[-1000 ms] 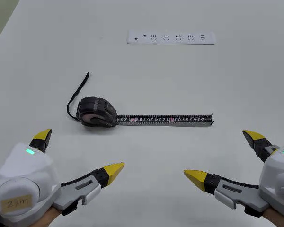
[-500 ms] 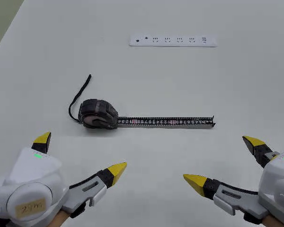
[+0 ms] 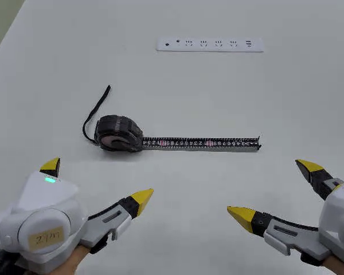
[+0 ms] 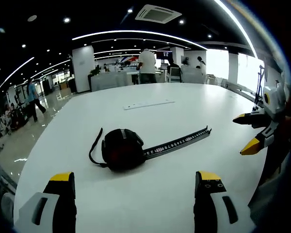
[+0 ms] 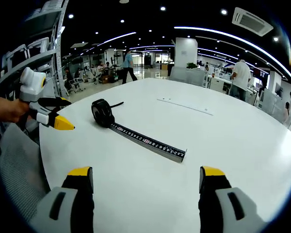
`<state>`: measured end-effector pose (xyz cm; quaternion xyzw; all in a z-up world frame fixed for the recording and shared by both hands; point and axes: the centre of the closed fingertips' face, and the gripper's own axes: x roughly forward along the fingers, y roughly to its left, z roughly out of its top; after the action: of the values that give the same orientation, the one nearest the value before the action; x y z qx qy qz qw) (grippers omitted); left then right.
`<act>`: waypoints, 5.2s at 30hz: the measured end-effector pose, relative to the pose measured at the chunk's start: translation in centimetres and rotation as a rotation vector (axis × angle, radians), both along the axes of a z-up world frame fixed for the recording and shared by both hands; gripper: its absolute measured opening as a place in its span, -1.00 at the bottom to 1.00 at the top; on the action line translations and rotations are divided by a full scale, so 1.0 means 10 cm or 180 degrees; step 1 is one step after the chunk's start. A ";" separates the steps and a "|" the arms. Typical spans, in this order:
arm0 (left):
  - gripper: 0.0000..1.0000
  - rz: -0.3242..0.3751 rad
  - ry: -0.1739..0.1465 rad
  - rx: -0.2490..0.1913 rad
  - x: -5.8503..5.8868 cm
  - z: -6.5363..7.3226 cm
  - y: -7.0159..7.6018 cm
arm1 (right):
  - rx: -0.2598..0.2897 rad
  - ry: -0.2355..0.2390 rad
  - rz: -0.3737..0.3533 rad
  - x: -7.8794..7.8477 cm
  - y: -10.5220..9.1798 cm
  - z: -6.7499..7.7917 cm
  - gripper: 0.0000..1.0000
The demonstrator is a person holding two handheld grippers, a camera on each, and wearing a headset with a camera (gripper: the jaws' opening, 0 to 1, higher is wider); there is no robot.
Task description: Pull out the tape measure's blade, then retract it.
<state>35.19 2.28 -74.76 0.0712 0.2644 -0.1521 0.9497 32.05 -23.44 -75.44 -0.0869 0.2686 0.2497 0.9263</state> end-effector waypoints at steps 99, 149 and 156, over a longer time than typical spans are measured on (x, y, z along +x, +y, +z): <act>0.32 0.0900 0.0310 -0.0363 1.01 -0.51 -0.03 | -0.0622 0.0167 0.2074 0.99 -0.25 -0.68 -0.73; 0.18 0.0679 0.0493 -0.0277 0.97 -0.54 -0.02 | -0.0633 0.0141 0.2190 1.00 -0.08 -0.67 -0.77; 0.18 0.0684 0.0508 -0.0290 0.97 -0.54 -0.02 | -0.0615 0.0138 0.2196 1.00 -0.03 -0.66 -0.77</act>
<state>44.92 2.06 -80.16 -0.0131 0.3380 -0.0665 0.9387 42.07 -23.72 -82.07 -0.2543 0.2653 0.5230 0.7690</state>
